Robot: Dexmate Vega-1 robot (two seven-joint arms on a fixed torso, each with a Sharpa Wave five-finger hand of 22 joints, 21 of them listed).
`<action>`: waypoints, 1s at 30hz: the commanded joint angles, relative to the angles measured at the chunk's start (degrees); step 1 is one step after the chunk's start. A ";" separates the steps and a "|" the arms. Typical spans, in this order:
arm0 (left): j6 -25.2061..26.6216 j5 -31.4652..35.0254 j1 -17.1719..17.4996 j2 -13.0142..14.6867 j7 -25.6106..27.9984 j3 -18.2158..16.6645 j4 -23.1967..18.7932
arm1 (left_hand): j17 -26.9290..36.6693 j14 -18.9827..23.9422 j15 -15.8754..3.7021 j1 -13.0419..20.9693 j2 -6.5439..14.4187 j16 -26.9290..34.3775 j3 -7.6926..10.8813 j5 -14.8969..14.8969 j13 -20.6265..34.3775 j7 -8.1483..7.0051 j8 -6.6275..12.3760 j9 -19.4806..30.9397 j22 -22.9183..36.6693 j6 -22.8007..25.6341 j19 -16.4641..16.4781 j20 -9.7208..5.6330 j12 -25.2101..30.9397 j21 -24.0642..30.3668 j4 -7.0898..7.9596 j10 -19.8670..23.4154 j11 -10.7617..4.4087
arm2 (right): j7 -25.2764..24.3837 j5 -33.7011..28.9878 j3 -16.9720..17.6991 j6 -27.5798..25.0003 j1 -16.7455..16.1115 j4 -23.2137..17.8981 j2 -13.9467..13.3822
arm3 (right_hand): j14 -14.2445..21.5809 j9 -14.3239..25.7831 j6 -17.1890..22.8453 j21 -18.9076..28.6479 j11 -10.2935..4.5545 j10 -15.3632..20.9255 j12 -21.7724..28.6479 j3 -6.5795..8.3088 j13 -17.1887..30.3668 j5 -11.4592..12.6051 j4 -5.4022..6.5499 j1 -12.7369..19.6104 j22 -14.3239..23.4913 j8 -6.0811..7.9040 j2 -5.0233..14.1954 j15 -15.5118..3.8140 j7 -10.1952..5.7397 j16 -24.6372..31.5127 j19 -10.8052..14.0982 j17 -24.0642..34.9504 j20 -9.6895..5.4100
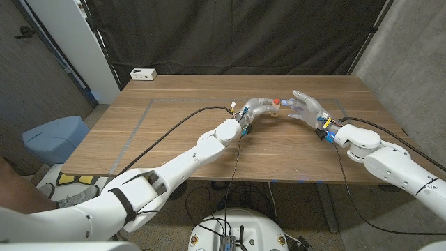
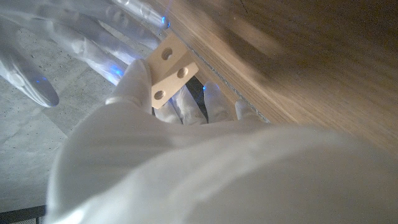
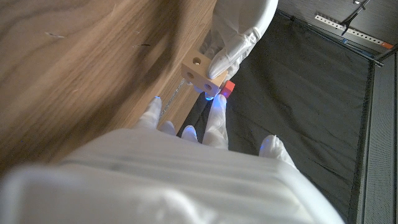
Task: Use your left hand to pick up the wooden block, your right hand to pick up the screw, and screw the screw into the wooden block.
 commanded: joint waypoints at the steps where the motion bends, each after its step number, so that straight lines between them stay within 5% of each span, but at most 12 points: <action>1: 0.88 0.26 0.63 0.39 0.38 0.01 -1.39 | 0.13 0.22 -3.73 -1.67 3.80 0.07 2.07 0.19 9.88 3.25 0.32 0.35 0.31 4.03 0.25 -0.04 4.07 0.37 1.73 0.62 -0.12 | 0.21 -0.10 0.14 0.58 0.06 0.45 0.25 | -0.84 0.14 -1.69 -0.43 0.03 -1.62 -0.17 0.14 0.23 0.11 -0.12 0.27 0.18 -0.33 -0.21 0.15 -0.60 -0.24 -1.01 0.25 0.16; 16: 0.69 0.42 0.41 0.16 0.27 0.20 -0.95 | 0.09 0.28 -3.73 -1.72 3.80 0.05 2.14 0.20 9.85 3.26 0.33 0.36 0.31 4.06 0.27 -0.03 4.08 0.38 1.76 0.69 -0.05 | 2.43 0.01 -0.83 0.24 1.83 1.78 0.39 | -3.55 0.06 -8.97 -0.68 0.46 -6.12 -0.33 -0.14 0.23 0.09 0.14 -0.13 0.21 -0.69 -0.22 0.27 -2.72 -0.63 -3.33 0.45 0.14; 30: 0.73 0.48 0.46 0.22 0.36 0.18 -1.07 | 0.10 0.27 -3.65 -1.75 3.78 0.06 2.13 0.18 9.89 3.26 0.31 0.36 0.31 4.00 0.31 -0.12 4.11 0.40 1.76 0.67 0.01 | 5.30 -0.13 -2.53 0.12 3.87 3.31 0.64 | -4.83 -0.05 -11.62 -0.70 0.55 -7.91 -0.30 -0.37 0.23 0.10 0.36 -0.44 0.26 -0.57 -0.28 0.48 -3.39 -0.71 -4.39 0.53 0.17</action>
